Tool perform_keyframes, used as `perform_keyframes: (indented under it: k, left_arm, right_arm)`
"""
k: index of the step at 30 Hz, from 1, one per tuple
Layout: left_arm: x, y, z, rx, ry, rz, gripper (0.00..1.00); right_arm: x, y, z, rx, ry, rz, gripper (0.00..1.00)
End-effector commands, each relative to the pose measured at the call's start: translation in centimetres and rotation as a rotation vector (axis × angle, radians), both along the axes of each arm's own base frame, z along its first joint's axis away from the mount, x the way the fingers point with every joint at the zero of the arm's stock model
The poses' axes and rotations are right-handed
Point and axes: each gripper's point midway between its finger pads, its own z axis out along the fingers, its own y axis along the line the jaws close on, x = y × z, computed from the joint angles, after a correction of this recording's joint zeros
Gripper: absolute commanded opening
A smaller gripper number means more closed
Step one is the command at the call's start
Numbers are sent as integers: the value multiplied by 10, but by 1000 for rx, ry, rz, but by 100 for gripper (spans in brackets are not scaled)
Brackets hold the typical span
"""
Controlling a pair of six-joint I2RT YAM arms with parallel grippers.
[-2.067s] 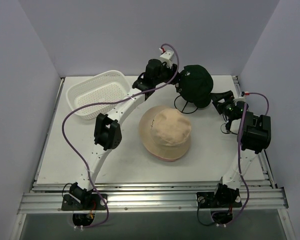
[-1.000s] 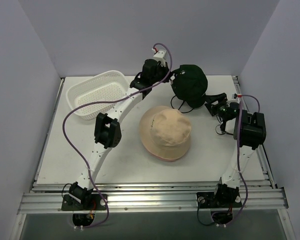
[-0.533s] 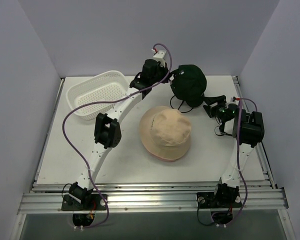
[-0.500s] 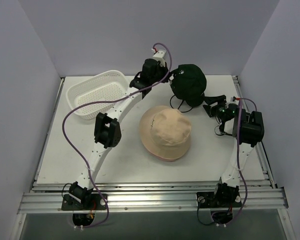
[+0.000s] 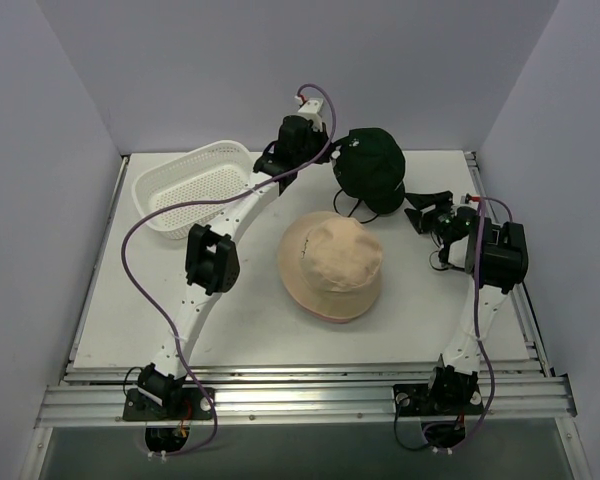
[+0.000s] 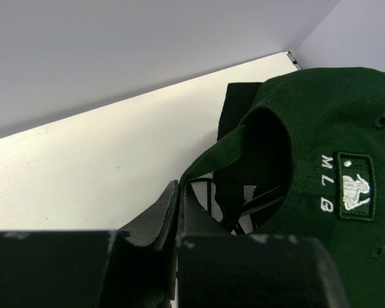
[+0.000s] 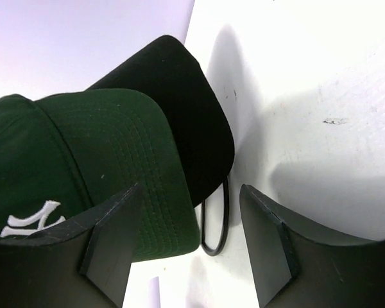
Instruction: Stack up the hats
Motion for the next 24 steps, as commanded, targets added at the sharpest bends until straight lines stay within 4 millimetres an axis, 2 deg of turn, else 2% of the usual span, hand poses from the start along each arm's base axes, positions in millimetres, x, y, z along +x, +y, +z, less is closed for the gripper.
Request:
perform_keyframes:
  k: [1, 8, 18, 24]
  left_arm:
    - [8, 10, -4, 3, 12, 36, 2]
    - [7, 11, -9, 13, 26, 37, 2]
    - [8, 9, -13, -2, 33, 33, 2]
    - [8, 6, -15, -5, 37, 26, 2]
  right_arm:
    - [-10, 7, 145, -147, -688, 45, 58]
    - [-4, 23, 152, -148, -727, 89, 58]
    - [1, 30, 166, -142, -766, 105, 57]
    - [-2, 30, 167, -142, -766, 100, 35]
